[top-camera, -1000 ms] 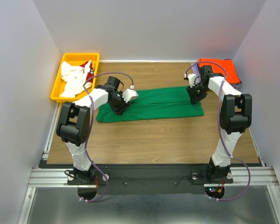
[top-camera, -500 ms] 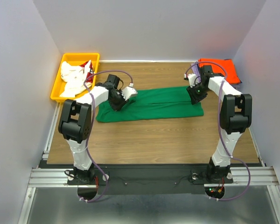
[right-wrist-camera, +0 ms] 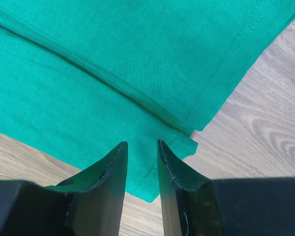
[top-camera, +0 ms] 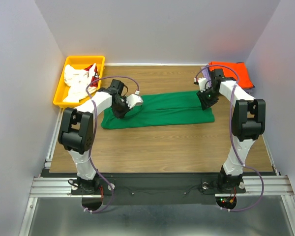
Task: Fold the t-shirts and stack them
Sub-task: Fold the tshirt
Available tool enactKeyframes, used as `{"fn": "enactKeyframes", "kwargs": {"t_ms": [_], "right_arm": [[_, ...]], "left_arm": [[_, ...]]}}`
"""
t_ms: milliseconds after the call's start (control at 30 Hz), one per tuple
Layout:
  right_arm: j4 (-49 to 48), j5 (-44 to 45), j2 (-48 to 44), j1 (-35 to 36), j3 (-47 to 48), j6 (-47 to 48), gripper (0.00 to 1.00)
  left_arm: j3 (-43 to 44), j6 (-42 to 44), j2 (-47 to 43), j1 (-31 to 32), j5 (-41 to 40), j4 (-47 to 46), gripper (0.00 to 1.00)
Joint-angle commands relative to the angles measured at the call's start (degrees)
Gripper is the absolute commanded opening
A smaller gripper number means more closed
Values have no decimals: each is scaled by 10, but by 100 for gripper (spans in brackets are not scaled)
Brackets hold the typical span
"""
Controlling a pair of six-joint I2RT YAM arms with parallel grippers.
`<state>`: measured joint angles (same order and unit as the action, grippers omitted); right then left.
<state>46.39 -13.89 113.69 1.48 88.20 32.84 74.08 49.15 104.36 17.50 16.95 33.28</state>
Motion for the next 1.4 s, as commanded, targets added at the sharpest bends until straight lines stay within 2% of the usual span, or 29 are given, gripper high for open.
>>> {"fn": "enactKeyframes", "kwargs": {"t_ms": [0,133,167,200,233,300,500,667,800,900,967,1000,1167,1367], "right_arm": [[-3,4,-19,-4,-5,8,36],[-4,-1,-15,-4,-4,6,36],[-4,-1,-14,-4,-3,6,36],[-3,0,-14,-4,-3,4,36],[-4,-2,-15,-3,-3,4,36],[-3,-3,-16,-4,-5,3,36],[-3,-6,-19,-4,-8,-1,36],[-4,-18,-14,-4,-6,-12,36],[-3,-22,-13,-4,-1,-14,35],[-3,-18,-15,-4,0,-11,34],[-3,-17,-16,-4,-4,-8,34],[-3,-16,-17,-4,-6,-8,34],[-4,-18,-21,-4,-14,-7,34],[-4,-18,-19,-4,-19,-5,34]], "left_arm": [[-28,38,-53,-10,-24,35,0],[-42,41,-45,-15,-49,25,2],[-42,41,-43,-15,-49,23,7],[-40,40,-42,-14,-48,21,24],[-33,39,-42,-15,-42,21,31],[-19,38,-50,-16,-14,24,38],[54,0,-55,-14,85,24,40],[116,-106,-9,-10,124,-16,40],[142,-170,38,-4,151,-38,34],[163,-214,63,-4,178,-37,37],[158,-258,67,-4,214,-41,41],[143,-282,67,-4,221,-58,48],[92,-390,51,-3,227,-123,49],[59,-438,37,-2,208,-182,48]]}}
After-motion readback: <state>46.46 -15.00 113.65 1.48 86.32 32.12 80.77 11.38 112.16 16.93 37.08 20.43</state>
